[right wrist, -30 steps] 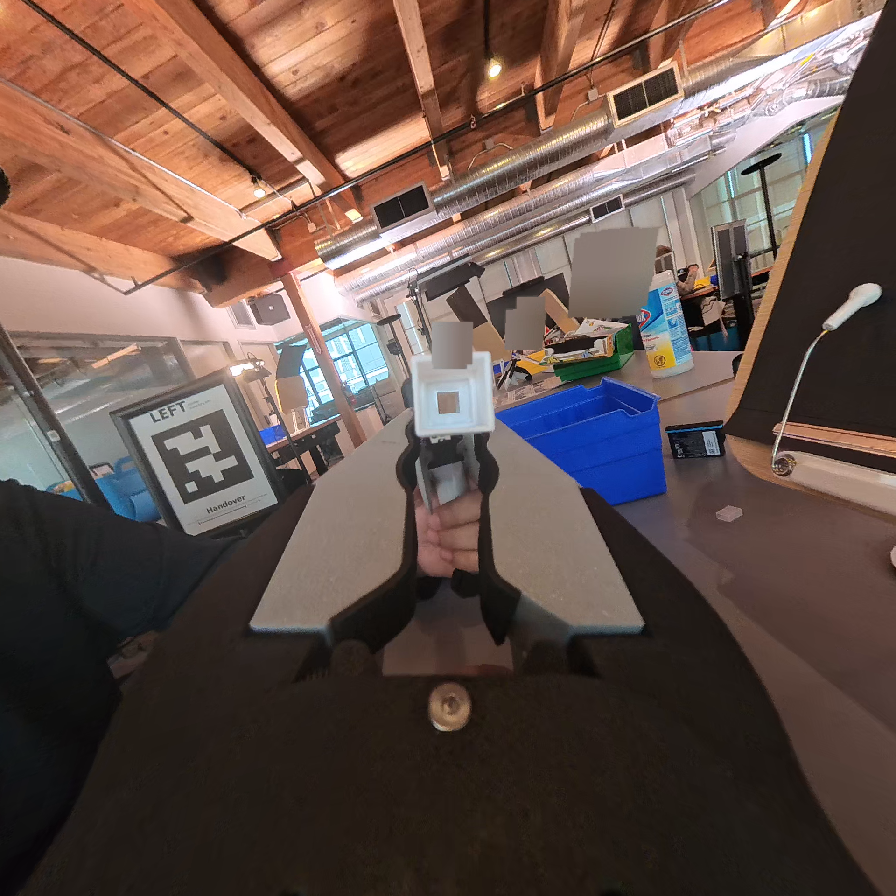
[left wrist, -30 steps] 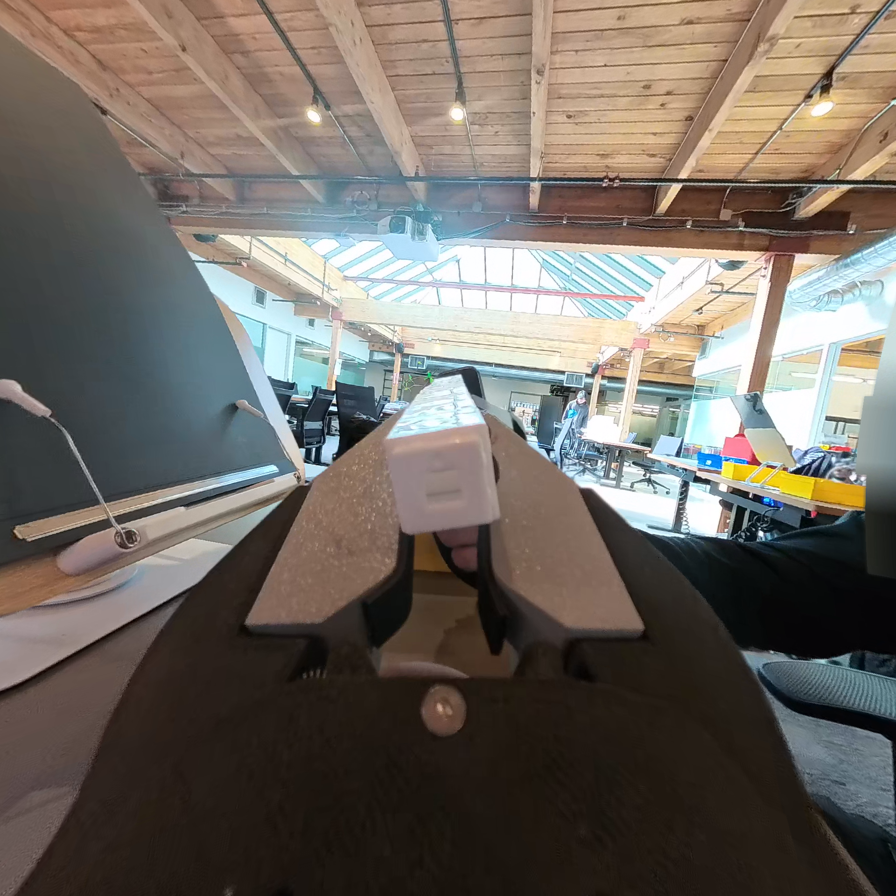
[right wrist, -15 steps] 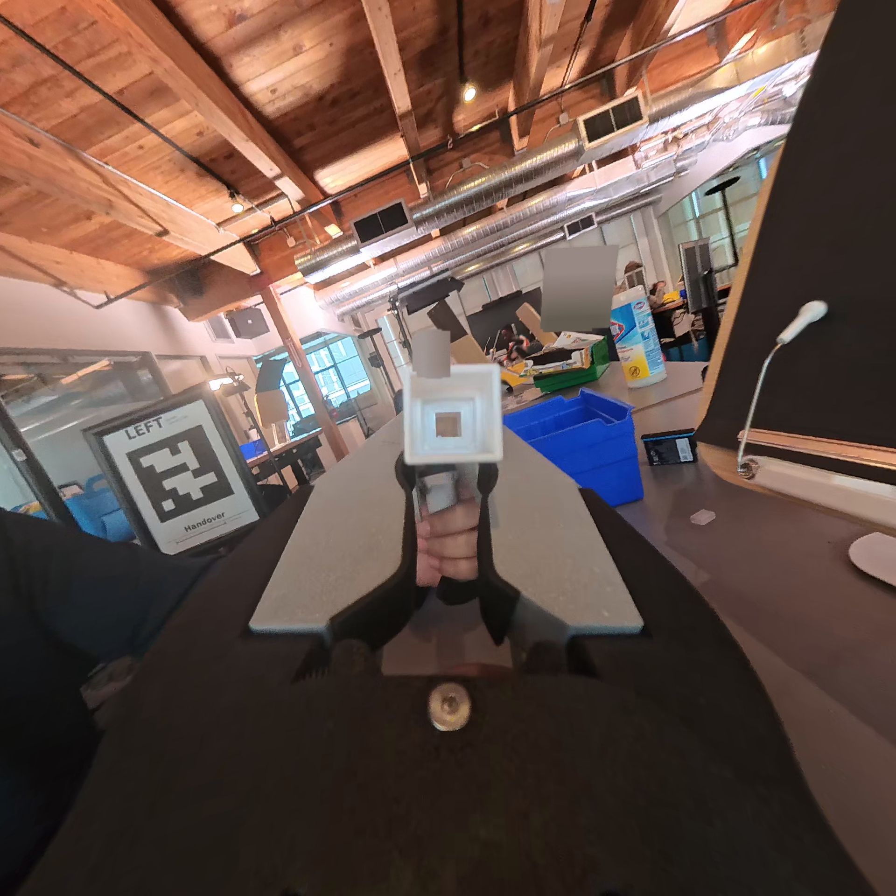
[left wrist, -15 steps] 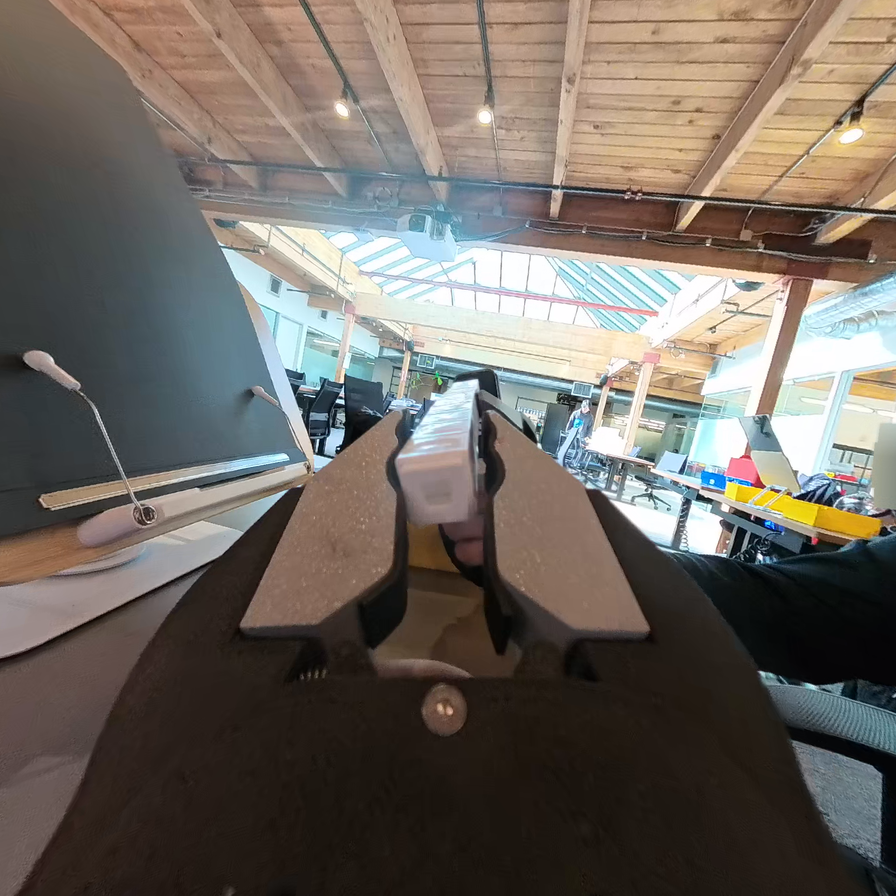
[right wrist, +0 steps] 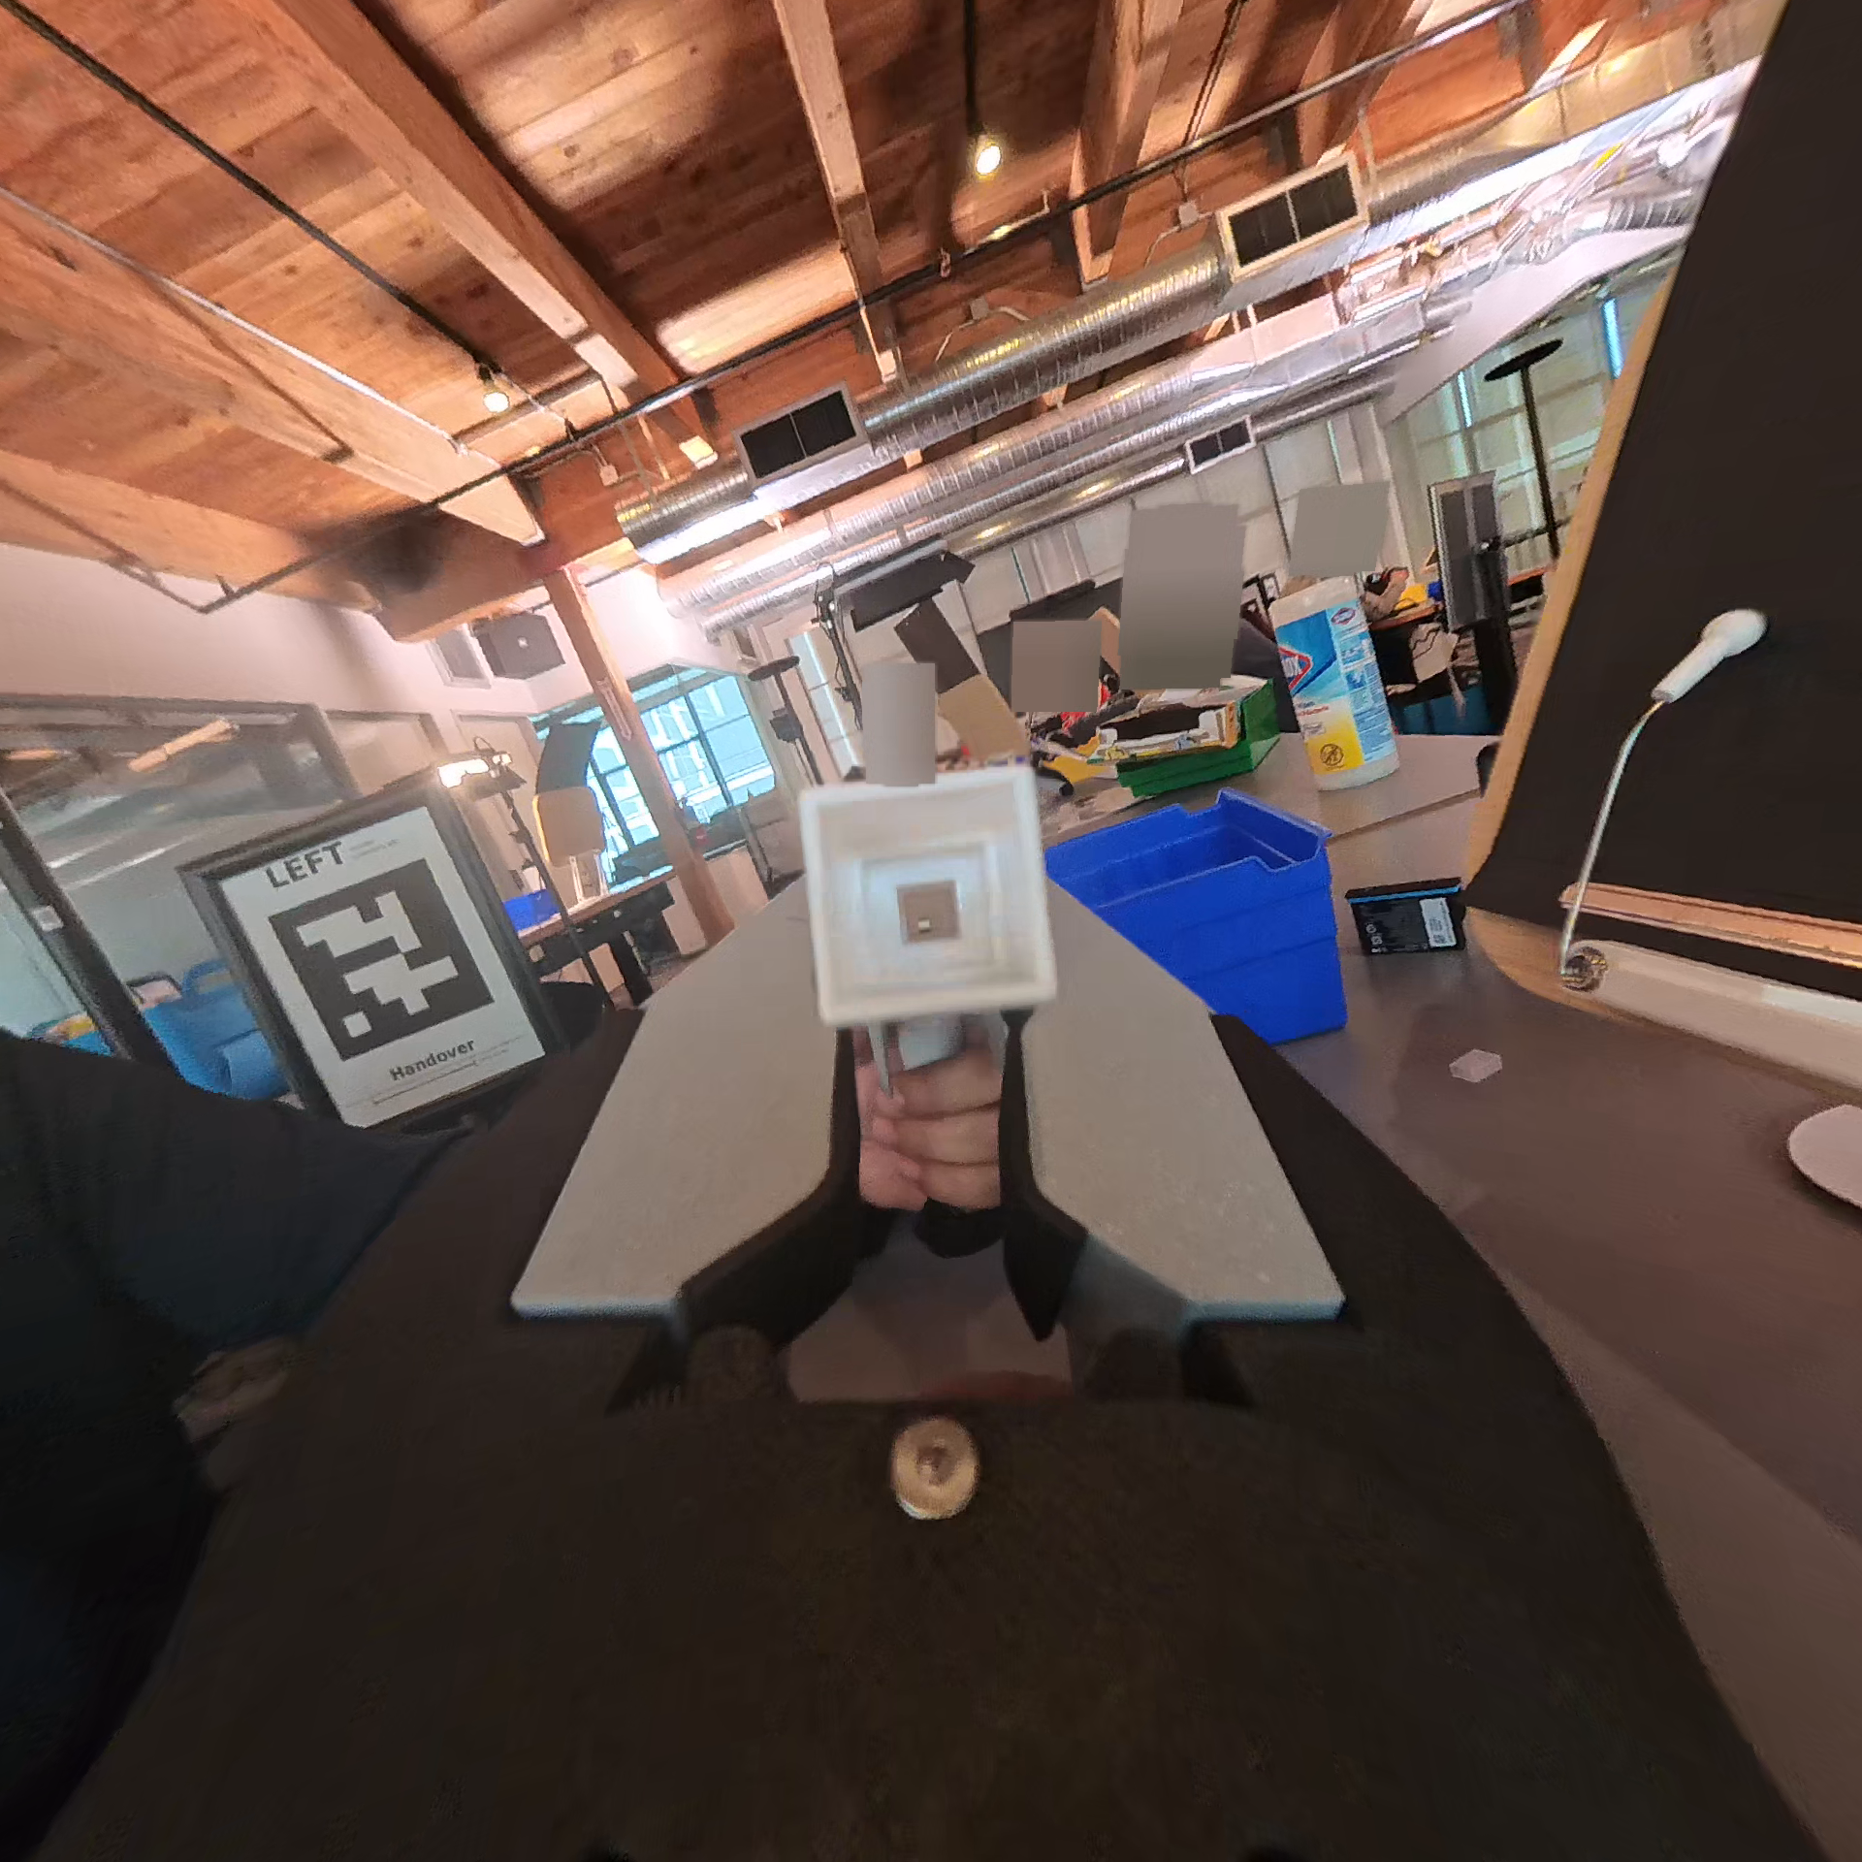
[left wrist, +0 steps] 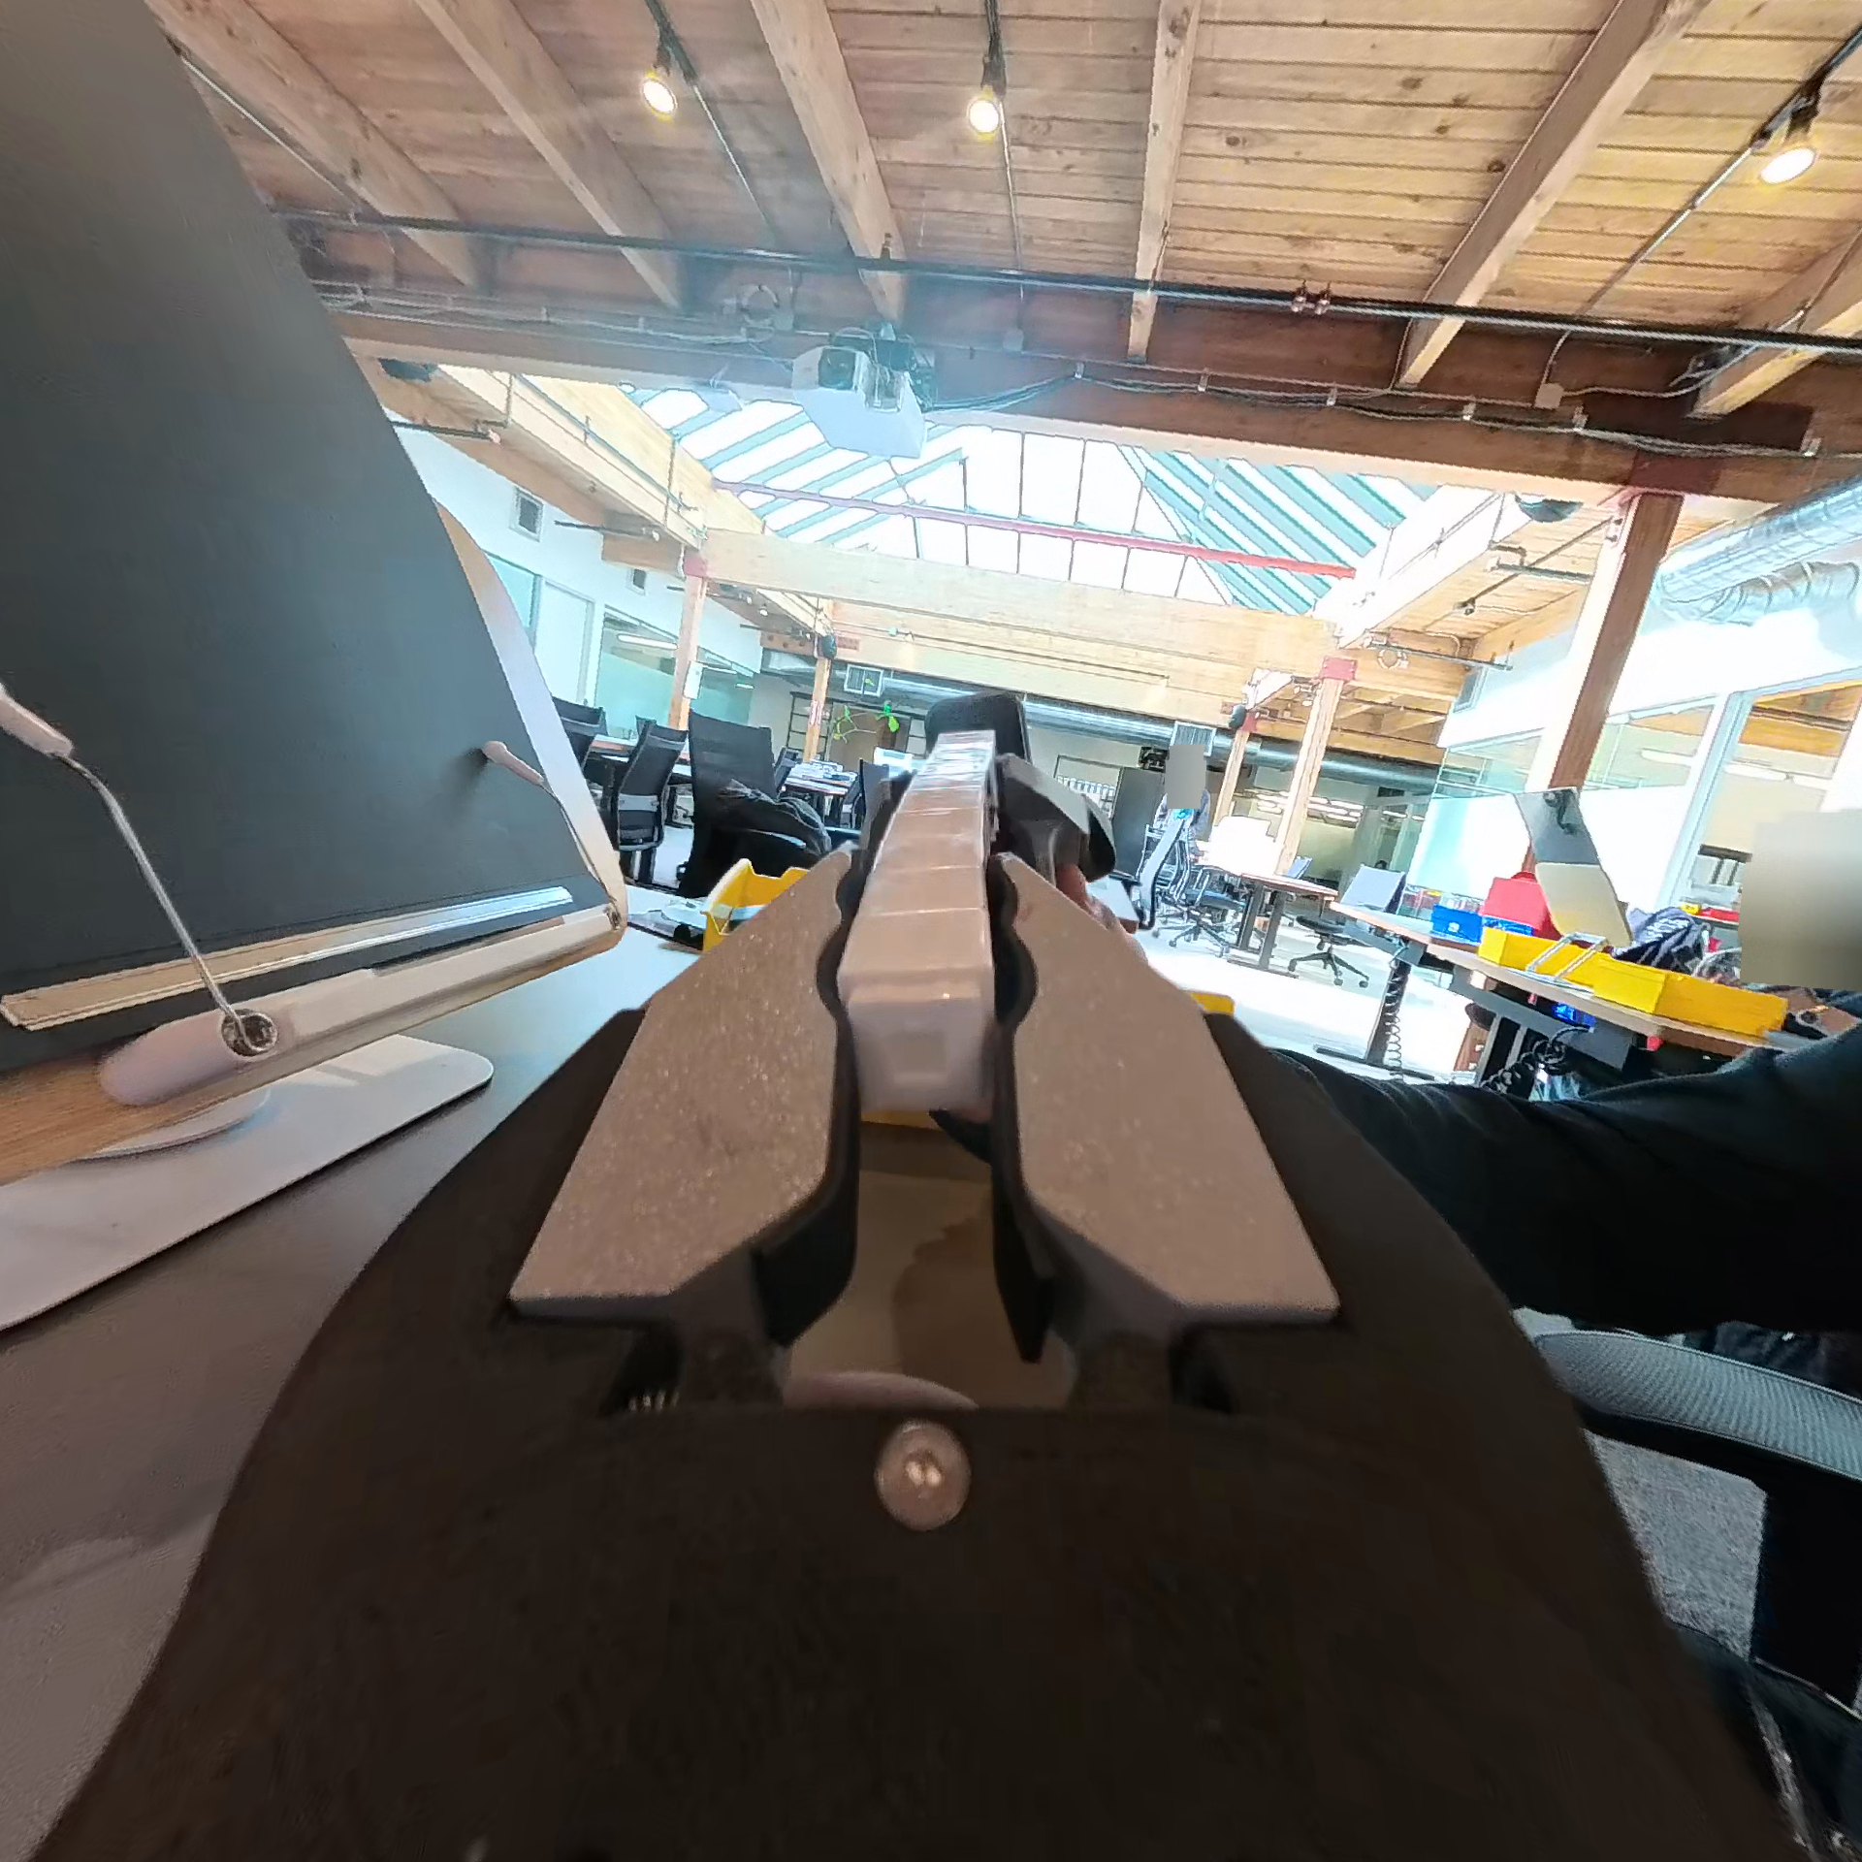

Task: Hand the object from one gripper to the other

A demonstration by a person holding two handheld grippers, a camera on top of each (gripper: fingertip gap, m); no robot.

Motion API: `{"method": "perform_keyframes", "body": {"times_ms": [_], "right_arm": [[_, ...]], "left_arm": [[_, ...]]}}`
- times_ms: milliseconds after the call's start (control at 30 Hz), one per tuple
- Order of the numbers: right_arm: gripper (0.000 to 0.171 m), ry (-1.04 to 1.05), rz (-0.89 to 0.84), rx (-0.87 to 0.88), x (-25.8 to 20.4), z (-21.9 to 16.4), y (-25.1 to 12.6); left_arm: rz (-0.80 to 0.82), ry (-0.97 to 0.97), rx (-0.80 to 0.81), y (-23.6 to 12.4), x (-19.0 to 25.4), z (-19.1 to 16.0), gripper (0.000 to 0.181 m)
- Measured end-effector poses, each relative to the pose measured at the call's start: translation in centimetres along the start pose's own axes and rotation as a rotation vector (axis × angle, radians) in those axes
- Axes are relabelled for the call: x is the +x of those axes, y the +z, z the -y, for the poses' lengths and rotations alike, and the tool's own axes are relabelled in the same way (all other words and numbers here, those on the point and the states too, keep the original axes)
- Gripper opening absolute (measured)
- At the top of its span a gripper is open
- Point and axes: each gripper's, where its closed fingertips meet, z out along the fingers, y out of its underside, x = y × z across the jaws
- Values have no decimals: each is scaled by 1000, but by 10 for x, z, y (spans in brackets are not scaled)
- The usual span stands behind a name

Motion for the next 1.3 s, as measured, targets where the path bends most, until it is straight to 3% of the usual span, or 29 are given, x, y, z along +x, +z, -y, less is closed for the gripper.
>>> {"method": "perform_keyframes", "body": {"times_ms": [200,400,533,633,733,1000,1100,1167,1300], "right_arm": [[18,-182,-81,-82,-2,-8,7],[21,-770,-342,-206,2,-7,8],[21,-1088,-417,-318,1,-25,16],[19,-1232,-416,-322,-7,-32,24],[19,-1173,-387,-337,-8,-39,27],[19,-1196,-525,-334,12,-21,14],[19,-1352,-631,-455,31,-23,4],[19,-1506,-705,-574,46,-26,-3],[19,-1809,-812,-747,65,-24,-13]], "left_arm": [[66,-40,12,-2,-12,1,35],[205,-164,-25,-6,-42,-7,73],[279,-181,-74,-8,-56,-18,80],[296,-187,-59,-11,-59,-15,76],[265,-196,-45,-10,-55,-13,66],[272,-190,-42,-11,-56,-12,67],[271,-200,-54,-11,-56,-13,65],[196,-252,-66,-7,-46,-15,57],[26,-467,-113,1,-26,-28,59]]}}
